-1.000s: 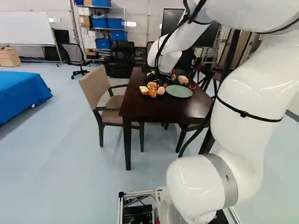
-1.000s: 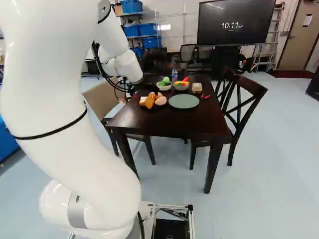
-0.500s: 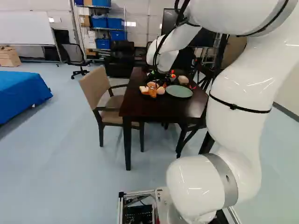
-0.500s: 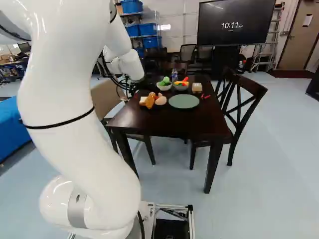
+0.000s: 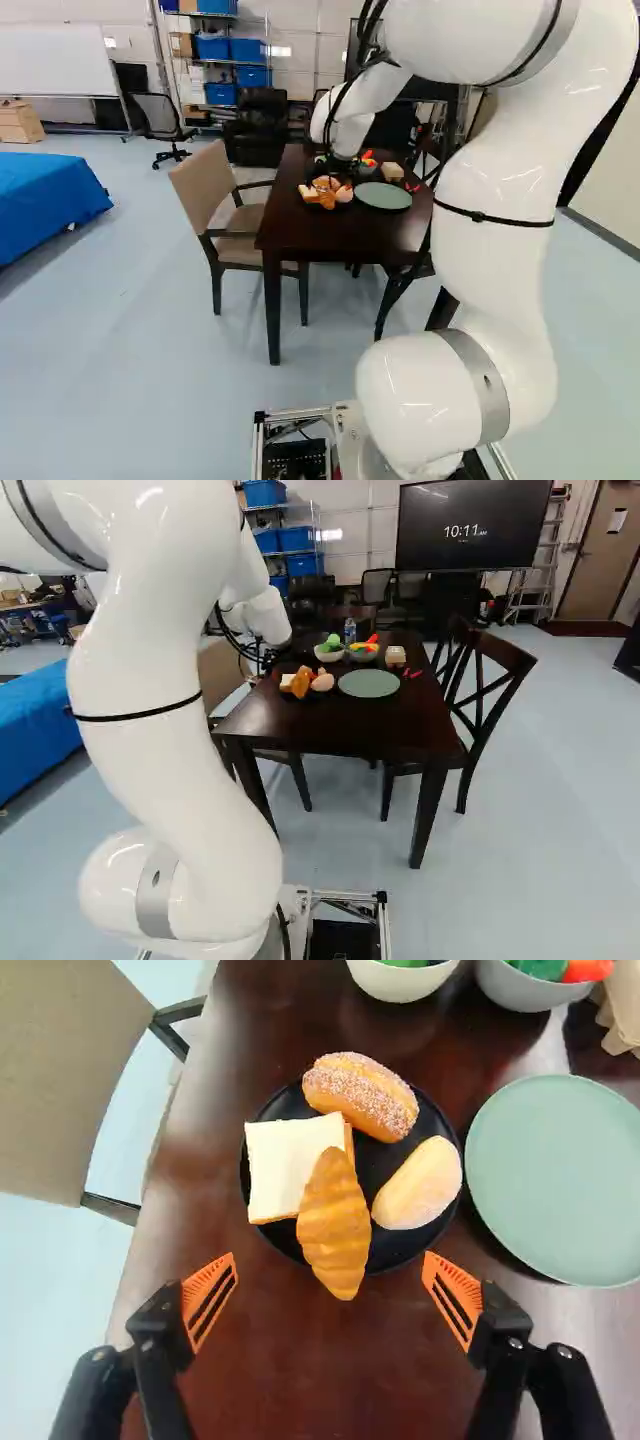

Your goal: Move the croissant to the empty plate

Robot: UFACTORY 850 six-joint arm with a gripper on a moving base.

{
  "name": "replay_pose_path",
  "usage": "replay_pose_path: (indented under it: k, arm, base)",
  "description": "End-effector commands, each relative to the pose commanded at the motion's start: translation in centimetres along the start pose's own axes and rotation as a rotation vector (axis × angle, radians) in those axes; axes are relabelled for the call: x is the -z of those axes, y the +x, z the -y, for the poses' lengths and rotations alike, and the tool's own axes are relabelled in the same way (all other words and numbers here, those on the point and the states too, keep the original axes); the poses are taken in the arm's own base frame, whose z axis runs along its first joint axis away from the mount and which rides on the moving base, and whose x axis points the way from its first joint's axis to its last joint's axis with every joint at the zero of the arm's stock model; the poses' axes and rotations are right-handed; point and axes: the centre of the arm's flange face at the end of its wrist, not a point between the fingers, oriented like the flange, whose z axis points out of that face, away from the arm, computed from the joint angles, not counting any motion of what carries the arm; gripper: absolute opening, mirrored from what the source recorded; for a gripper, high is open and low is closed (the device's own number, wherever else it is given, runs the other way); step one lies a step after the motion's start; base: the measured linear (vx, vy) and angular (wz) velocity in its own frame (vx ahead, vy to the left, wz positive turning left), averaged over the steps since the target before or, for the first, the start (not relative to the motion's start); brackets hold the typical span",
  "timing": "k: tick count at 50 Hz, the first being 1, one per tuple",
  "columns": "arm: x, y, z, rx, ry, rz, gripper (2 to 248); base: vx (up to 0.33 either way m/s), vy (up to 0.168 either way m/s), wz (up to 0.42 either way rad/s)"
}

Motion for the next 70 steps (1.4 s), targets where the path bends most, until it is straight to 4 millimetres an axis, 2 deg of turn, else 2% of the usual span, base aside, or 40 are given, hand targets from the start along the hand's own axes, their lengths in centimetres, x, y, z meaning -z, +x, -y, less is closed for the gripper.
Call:
replay_pose_path:
  k: [26, 70]
  arm:
    - [-3.6, -0.6, -0.1, 0.000, -0.001, 0.031, 247]
    - [-3.6, -0.3, -0.1, 0.000, -0.002, 0.004, 247]
  base:
    - [0.000, 0.000, 0.000]
    - [0.000, 0.000, 0.000]
